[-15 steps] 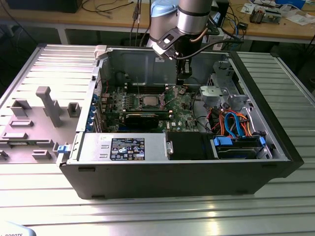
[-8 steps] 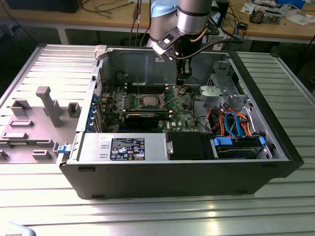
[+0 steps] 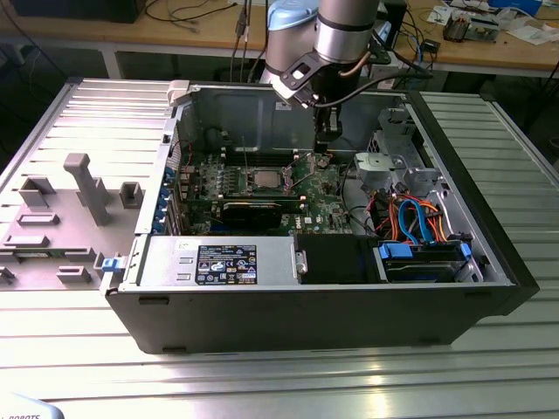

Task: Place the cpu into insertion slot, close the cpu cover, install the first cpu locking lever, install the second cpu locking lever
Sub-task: 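Close the cpu cover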

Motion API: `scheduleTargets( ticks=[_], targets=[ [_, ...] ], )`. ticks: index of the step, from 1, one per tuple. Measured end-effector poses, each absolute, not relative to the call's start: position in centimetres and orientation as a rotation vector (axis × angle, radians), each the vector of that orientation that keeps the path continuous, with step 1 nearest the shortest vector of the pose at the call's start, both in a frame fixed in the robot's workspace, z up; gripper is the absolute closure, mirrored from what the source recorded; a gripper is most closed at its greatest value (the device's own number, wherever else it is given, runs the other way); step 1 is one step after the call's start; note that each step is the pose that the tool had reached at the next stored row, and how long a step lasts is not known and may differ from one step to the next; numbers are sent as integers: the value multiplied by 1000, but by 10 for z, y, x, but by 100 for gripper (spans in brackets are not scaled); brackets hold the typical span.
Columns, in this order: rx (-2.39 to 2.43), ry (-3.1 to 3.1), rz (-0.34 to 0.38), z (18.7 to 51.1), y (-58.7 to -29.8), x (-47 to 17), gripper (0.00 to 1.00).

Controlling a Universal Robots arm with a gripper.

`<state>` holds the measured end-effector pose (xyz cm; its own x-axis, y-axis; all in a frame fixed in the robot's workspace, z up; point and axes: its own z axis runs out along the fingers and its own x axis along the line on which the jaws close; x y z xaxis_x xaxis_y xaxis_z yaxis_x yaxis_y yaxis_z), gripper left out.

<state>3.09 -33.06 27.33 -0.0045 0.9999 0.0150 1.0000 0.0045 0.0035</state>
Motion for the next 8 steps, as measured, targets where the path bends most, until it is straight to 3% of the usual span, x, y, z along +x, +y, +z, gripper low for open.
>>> scheduleTargets(
  ticks=[8],
  targets=[
    [-2211,-2221,-20,264,-331,38,89]
  ],
)
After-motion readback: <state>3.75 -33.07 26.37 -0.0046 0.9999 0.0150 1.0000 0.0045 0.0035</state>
